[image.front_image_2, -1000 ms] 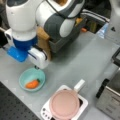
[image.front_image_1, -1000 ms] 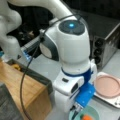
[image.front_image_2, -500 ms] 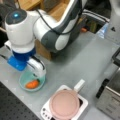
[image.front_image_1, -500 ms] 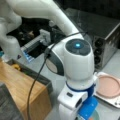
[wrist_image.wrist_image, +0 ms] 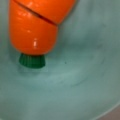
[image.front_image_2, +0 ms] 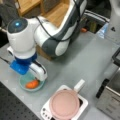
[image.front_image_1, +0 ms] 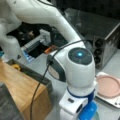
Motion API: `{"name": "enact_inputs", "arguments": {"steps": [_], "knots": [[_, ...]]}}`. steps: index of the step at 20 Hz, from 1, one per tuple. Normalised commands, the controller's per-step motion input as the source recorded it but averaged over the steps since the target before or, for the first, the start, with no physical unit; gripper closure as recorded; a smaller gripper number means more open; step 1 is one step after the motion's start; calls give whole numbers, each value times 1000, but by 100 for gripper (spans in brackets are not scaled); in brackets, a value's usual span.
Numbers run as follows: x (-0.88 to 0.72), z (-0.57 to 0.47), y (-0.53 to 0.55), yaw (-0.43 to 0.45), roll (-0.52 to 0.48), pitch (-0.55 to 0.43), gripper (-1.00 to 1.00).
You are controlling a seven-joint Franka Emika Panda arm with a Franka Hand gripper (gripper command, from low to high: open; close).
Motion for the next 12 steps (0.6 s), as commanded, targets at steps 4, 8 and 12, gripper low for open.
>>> {"name": "enact_inputs", "arguments": {"steps": [4, 8, 12], "knots": [[141, -25, 24, 53, -127, 60, -100], [125, -42, 62, 69, -213, 67, -100], [135, -81, 86, 93, -238, 72, -100]]}}
